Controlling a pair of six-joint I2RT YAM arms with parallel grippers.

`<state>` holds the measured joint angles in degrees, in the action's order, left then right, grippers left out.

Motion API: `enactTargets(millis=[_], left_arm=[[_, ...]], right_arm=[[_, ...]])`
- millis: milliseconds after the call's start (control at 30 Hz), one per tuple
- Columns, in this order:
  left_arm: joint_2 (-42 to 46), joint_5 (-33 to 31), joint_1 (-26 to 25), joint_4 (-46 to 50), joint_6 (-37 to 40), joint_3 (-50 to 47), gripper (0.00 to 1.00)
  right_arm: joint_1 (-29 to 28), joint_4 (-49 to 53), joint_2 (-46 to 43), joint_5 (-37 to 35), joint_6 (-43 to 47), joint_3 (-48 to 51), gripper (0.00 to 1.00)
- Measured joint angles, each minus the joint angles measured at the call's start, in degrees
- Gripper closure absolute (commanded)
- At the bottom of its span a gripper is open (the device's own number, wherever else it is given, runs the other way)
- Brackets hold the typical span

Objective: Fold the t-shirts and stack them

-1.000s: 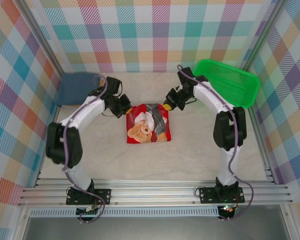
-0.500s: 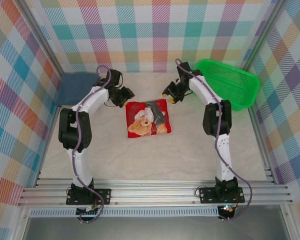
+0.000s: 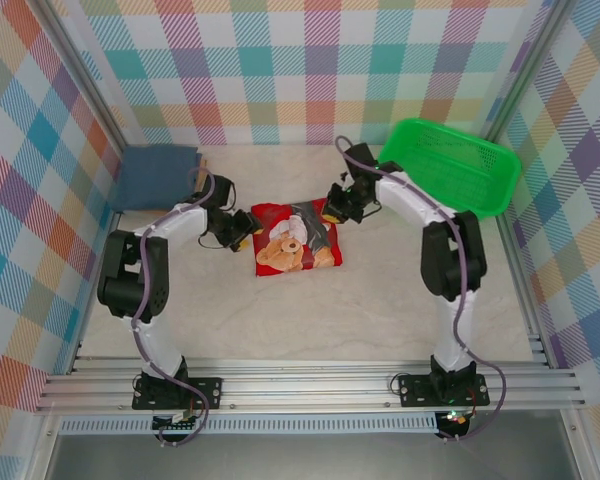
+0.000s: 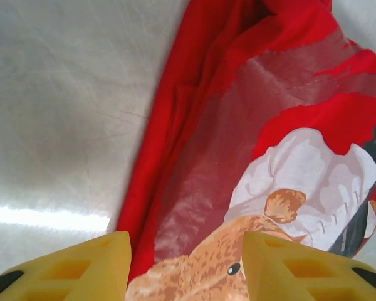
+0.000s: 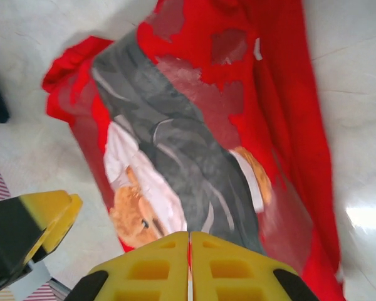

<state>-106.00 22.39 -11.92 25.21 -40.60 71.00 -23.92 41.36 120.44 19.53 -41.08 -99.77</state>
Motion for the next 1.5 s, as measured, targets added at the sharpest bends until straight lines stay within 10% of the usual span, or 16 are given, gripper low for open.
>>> enactTargets(millis=[800,1233,1500], left_arm=[[-8.2,0.5,-1.4,-1.4,14.1,4.3,0.50],[-11.8,-7.1,-6.1,0.5,13.0,10.2,0.92],[-11.7,-11.2,-6.2,4.7,15.3,15.3,1.00]], right_arm=[[1.1,8.9,14.6,-2.6,0.2,-11.3,0.93],[1.2,8.8,14.7,-1.3,0.0,-11.3,0.95],[1.3,7.2,12.9,0.0,0.5,-9.7,0.61]])
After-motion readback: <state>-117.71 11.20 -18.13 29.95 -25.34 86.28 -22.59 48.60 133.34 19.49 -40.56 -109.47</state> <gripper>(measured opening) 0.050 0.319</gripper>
